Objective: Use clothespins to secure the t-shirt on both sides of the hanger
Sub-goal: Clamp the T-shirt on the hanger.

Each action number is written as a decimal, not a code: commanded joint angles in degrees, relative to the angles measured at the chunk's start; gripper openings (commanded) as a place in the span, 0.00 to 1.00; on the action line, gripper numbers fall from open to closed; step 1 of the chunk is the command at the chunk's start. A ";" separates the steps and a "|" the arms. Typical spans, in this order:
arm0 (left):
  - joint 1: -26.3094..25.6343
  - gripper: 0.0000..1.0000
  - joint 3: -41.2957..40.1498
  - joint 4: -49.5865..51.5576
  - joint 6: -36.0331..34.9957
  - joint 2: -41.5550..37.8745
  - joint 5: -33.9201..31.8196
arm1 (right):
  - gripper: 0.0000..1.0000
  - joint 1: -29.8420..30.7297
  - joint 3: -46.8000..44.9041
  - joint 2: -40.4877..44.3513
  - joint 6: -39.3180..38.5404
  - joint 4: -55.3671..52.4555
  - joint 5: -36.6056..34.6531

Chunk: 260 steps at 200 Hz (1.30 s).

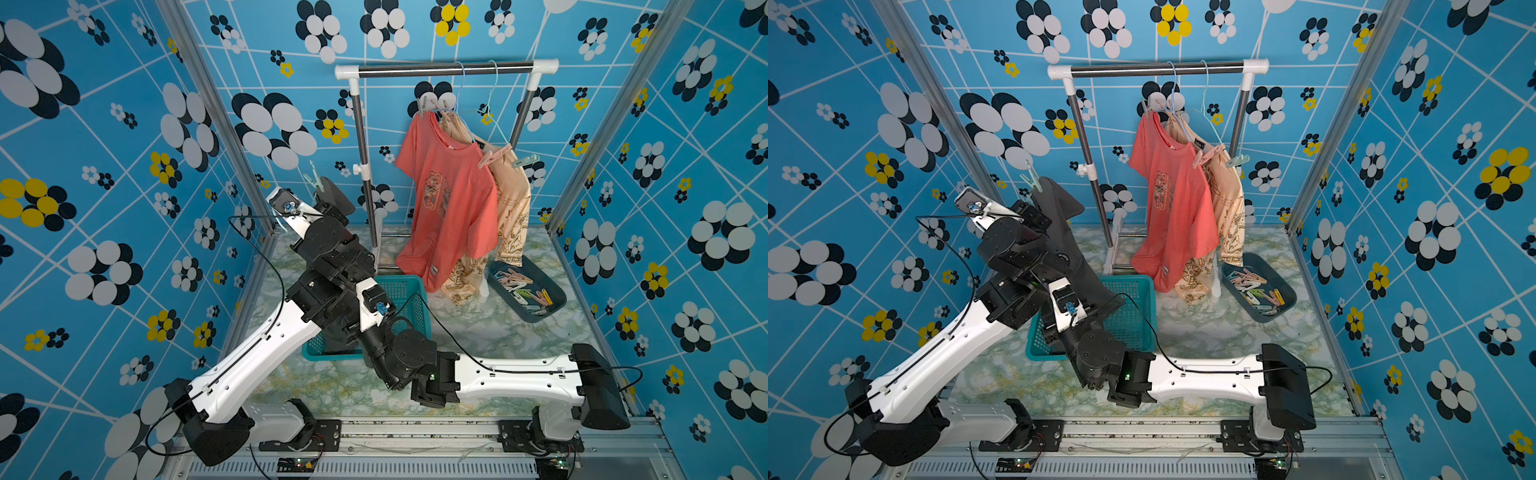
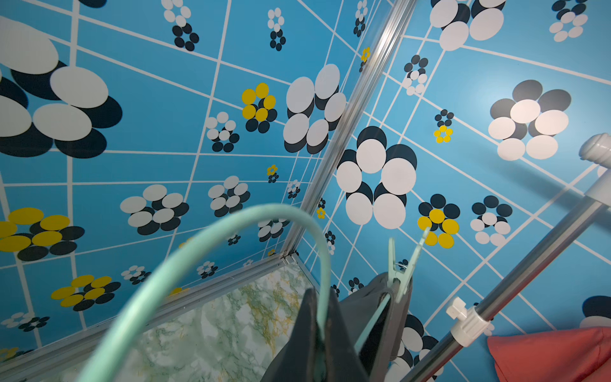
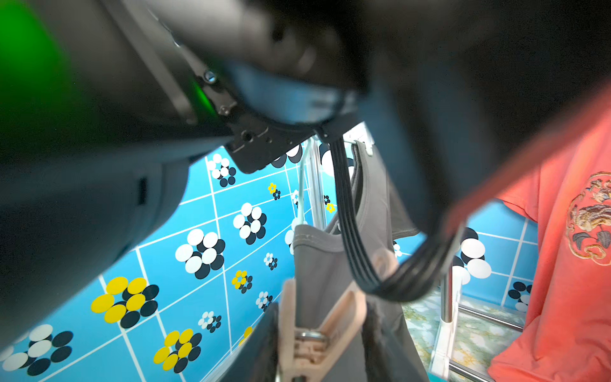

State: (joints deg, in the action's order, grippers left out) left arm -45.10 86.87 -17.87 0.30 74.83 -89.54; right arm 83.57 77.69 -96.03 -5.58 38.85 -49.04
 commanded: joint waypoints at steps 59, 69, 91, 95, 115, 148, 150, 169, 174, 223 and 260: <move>-1.57 0.00 -0.99 -2.50 -0.56 3.14 -3.75 | 0.53 4.61 -6.19 3.72 -1.22 -27.10 22.72; -1.48 0.00 -1.30 -2.13 -0.21 2.92 -2.83 | 0.53 4.60 -6.93 5.63 0.35 -28.66 24.42; -1.44 0.00 -3.65 2.95 6.04 0.78 2.95 | 0.53 4.64 -8.35 9.45 3.51 -31.99 27.99; -1.37 0.00 -4.16 5.24 8.60 0.07 4.51 | 0.53 4.59 -8.62 10.24 4.00 -32.50 28.68; 1.00 0.00 -6.40 20.31 24.68 -4.21 17.60 | 0.53 4.63 -10.75 13.95 6.56 -33.88 30.56; 6.95 0.00 -9.63 27.31 29.68 -9.01 31.27 | 0.53 4.02 -15.51 20.22 9.88 -34.98 29.46; 7.04 0.00 -9.75 27.24 29.13 -9.22 31.51 | 0.53 3.91 -15.87 20.54 10.11 -35.00 29.38; 8.20 0.00 -11.59 26.37 26.07 -11.04 35.12 | 0.53 1.76 -18.96 23.23 12.62 -34.15 29.29; 8.83 0.00 -12.36 26.10 25.94 -11.58 37.45 | 0.53 0.99 -19.68 23.94 13.44 -33.86 29.61; 15.31 0.00 -17.01 28.38 25.30 -15.85 55.64 | 0.54 -4.57 -24.49 29.53 18.28 -33.75 31.10; 18.79 0.00 -19.82 27.26 20.41 -18.65 71.17 | 0.54 -8.97 -24.33 31.98 19.72 -39.81 34.62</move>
State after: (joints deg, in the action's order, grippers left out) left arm -27.86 68.64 10.02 24.51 58.85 -32.34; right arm 77.49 53.28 -66.08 11.64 3.20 -17.78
